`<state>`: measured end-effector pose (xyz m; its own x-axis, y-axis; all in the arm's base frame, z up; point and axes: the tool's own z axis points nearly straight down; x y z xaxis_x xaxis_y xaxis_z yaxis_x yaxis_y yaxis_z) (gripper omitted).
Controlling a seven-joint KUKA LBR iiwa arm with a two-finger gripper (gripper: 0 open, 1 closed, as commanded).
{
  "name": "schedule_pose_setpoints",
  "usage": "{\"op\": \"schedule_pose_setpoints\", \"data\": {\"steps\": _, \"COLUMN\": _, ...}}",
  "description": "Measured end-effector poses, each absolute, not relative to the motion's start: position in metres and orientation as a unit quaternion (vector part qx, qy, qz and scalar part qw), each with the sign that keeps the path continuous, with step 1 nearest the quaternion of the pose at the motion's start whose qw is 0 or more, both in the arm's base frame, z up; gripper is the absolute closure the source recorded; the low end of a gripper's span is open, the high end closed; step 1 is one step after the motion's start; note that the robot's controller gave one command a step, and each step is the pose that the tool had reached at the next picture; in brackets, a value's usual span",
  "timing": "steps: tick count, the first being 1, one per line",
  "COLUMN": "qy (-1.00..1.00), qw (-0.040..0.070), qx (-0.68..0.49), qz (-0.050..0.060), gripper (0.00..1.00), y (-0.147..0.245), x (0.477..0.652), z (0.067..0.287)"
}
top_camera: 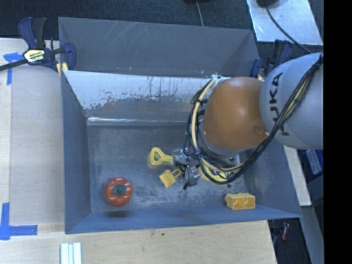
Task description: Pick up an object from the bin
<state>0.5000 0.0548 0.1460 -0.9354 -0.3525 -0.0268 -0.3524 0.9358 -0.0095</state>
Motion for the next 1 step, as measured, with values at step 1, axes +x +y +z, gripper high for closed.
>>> {"op": "schedule_pose_setpoints", "data": {"steps": 1, "qy": 0.985, "qw": 0.008, "qx": -0.174, "qz": -0.002, "gripper": 1.0, "y": 0.0441, "x": 0.5096, "z": 0.16}}
